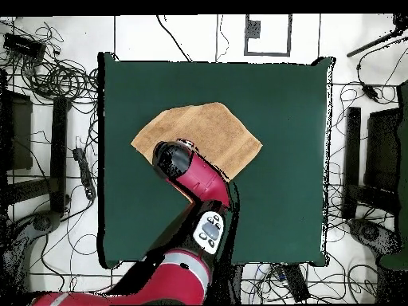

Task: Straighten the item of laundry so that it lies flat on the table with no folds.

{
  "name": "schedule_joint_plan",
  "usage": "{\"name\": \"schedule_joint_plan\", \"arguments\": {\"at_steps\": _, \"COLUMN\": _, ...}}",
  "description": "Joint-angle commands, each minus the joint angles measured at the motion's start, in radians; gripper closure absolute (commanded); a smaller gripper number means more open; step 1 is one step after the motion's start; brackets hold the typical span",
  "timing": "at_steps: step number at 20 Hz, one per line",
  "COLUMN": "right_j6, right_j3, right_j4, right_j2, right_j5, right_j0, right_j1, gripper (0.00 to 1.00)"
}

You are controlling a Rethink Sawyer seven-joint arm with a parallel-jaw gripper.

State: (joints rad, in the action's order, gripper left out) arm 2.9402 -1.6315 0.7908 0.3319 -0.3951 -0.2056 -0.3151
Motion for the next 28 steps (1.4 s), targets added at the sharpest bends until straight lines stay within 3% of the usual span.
{"name": "schedule_joint_plan", "arguments": {"at_steps": 1, "right_j6": -0.050, "right_j3": -0.169, "right_j4": -0.072, "right_j2": -0.214, "right_j5": 0.126, "right_j0": 0.074, "right_j1": -0.021, "gripper": 0.00}}
{"name": "schedule_joint_plan", "arguments": {"at_steps": 6, "right_j6": -0.054, "right_j3": -0.191, "right_j4": -0.166, "right_j2": -0.281, "right_j5": 0.211, "right_j0": 0.151, "right_j1": -0.036, "gripper": 0.00}}
{"name": "schedule_joint_plan", "arguments": {"at_steps": 14, "right_j6": 0.021, "right_j3": -0.163, "right_j4": -0.279, "right_j2": -0.335, "right_j5": 0.296, "right_j0": 0.199, "right_j1": 0.001, "gripper": 0.00}}
{"name": "schedule_joint_plan", "arguments": {"at_steps": 28, "right_j6": 0.105, "right_j3": -0.146, "right_j4": -0.291, "right_j2": -0.431, "right_j5": 0.351, "right_j0": 0.238, "right_j1": 0.095, "gripper": 0.00}}
